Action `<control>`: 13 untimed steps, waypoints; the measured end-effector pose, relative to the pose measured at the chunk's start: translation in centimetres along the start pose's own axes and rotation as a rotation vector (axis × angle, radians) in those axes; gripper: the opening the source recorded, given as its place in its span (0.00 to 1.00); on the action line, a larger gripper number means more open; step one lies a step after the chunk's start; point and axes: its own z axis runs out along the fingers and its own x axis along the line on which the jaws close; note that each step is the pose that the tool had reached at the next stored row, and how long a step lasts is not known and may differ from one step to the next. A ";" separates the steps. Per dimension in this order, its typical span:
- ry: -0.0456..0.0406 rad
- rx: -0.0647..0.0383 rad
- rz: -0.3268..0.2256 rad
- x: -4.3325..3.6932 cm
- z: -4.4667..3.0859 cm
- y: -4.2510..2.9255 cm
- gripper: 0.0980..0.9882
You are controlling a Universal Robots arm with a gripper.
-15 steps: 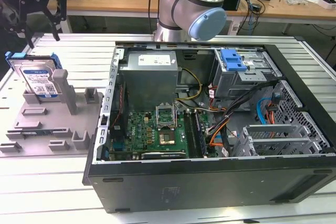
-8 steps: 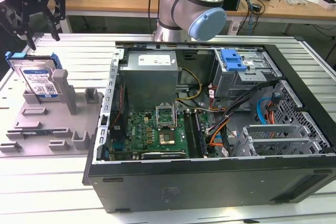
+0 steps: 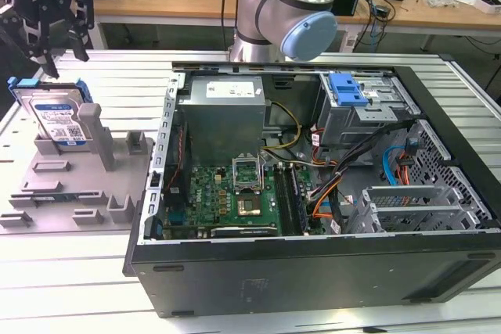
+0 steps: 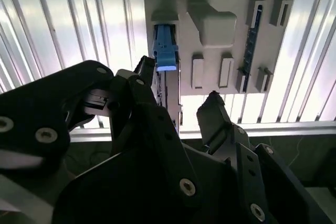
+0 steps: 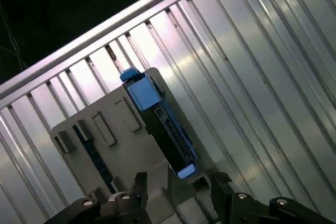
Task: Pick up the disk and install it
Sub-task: 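Pick up the disk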
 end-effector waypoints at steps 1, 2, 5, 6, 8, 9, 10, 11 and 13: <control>0.0004 0.001 -0.019 0.00 0.03 0.00 0.56; 0.0007 0.002 -0.038 0.00 0.05 0.00 0.56; 0.0027 0.007 -0.144 -0.01 0.22 0.00 0.56; 0.0033 0.008 -0.177 -0.01 0.27 0.00 0.56; 0.0046 0.011 -0.240 -0.01 0.36 -0.01 0.56; 0.0050 0.012 -0.258 -0.01 0.39 -0.01 0.56; 0.0058 0.014 -0.300 -0.02 0.46 -0.01 0.56; 0.0064 0.016 -0.329 -0.02 0.50 -0.01 0.56; 0.0068 0.020 -0.382 -0.02 0.58 -0.01 0.56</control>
